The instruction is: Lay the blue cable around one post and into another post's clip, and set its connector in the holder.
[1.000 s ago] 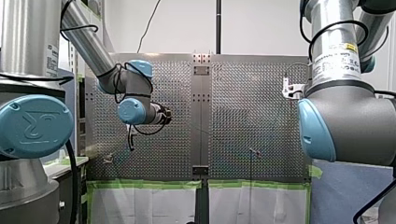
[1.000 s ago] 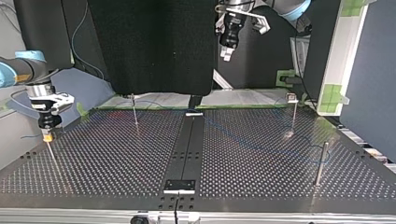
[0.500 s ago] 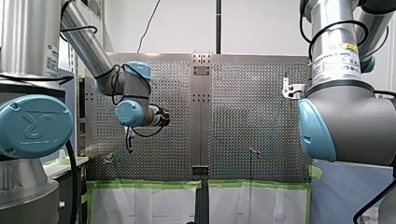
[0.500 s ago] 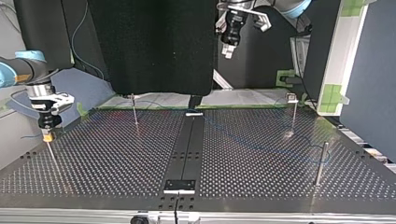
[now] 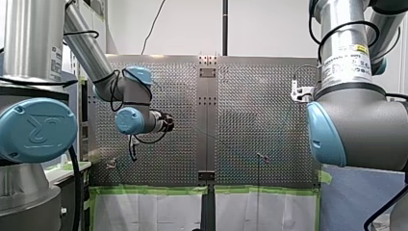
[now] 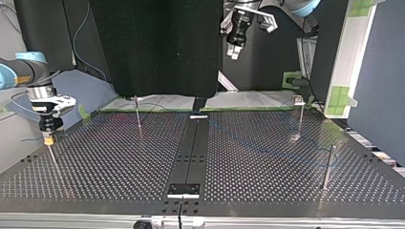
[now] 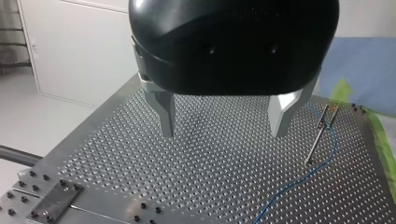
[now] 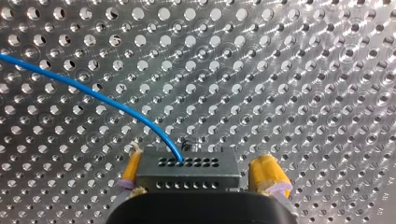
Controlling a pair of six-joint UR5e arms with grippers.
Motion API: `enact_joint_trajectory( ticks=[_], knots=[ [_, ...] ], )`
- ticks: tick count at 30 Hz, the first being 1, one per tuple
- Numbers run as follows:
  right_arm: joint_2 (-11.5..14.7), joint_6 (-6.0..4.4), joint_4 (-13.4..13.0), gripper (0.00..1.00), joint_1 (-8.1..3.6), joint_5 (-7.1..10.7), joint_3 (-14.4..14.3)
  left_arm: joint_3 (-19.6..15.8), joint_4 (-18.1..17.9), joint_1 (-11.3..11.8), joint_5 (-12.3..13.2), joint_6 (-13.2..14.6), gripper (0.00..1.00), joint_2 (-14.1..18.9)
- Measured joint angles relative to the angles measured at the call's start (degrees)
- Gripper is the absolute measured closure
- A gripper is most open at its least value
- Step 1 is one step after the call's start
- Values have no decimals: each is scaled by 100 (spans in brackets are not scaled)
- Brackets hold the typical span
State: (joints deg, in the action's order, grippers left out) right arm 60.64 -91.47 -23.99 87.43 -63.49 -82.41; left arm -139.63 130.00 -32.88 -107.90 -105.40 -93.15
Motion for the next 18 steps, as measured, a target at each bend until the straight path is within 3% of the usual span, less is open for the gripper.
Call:
enact_joint_trajectory(
  ticks=[9, 18],
  knots=[
    [0, 0, 0, 0, 0, 0, 0, 187, 185, 58, 120, 49, 0, -375],
    [0, 0, 0, 0, 0, 0, 0, 197, 196, 60, 136, 130, 0, -453]
  ],
)
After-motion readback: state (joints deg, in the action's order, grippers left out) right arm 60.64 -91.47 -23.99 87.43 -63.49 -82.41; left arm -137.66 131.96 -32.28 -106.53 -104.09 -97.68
